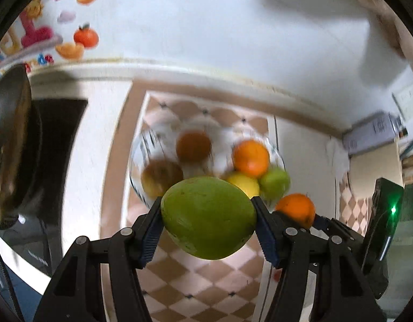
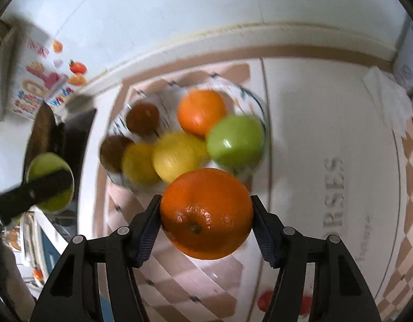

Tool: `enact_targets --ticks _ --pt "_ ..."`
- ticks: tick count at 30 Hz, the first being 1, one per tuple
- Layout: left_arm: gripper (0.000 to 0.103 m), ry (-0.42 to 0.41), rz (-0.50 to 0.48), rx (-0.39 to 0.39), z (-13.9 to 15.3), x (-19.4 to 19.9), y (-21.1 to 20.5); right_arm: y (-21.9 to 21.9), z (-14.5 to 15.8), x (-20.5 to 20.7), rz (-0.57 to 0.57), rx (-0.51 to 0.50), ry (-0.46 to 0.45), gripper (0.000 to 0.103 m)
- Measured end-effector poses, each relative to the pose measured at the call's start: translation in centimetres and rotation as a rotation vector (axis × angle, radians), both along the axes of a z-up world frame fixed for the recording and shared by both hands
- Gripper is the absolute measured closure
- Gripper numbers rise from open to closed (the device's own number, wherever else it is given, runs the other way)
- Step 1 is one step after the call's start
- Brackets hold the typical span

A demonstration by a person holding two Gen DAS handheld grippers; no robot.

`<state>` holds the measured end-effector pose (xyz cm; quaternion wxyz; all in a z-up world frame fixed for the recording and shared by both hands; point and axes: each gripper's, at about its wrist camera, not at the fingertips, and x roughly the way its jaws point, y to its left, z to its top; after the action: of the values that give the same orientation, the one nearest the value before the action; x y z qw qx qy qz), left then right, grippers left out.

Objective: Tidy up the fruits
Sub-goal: 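Lower the lime onto the plate with left tool while right tool lowers the orange, then open both tools and lift them away from the plate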

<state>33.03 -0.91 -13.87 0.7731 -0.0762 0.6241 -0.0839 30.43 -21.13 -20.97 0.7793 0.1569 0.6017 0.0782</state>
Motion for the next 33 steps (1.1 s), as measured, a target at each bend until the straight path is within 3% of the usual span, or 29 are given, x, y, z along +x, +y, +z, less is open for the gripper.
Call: enact_targets --ticks 3,8,12,18,23,26,28,30,33 --pt "0.042 0.011 0.002 0.036 -0.4 3.1 0.6 0.5 0.9 3.6 -0.005 0.031 -0.012 0.037" --pt "0.042 0.104 0.022 0.085 -4.4 8.2 2.6 2.4 -0.5 10.6 0.026 0.091 0.063 0.037" --pt "0.042 0.188 0.047 0.055 -7.3 10.1 3.8 4.4 -2.3 14.3 0.062 0.067 0.12 0.037" --pt "0.042 0.287 0.083 0.028 -11.0 11.2 4.8 6.7 -4.2 16.7 0.133 -0.008 0.149 0.037" --pt "0.042 0.316 0.111 -0.036 -11.8 11.0 5.1 7.3 -5.3 17.2 0.161 -0.045 0.197 0.037" --pt "0.035 0.298 0.103 -0.046 -11.3 11.1 5.0 7.1 -5.4 17.2 0.159 -0.041 0.205 0.034" --pt "0.019 0.285 0.095 -0.032 -11.0 11.4 5.0 6.6 -5.0 17.3 0.141 -0.043 0.201 0.029" --pt "0.011 0.274 0.089 -0.018 -10.8 11.3 5.1 5.9 -4.4 17.2 0.124 -0.028 0.188 0.02" --pt "0.01 0.255 0.093 -0.01 -10.4 11.0 5.2 5.0 -3.5 16.7 0.107 -0.03 0.172 0.012"
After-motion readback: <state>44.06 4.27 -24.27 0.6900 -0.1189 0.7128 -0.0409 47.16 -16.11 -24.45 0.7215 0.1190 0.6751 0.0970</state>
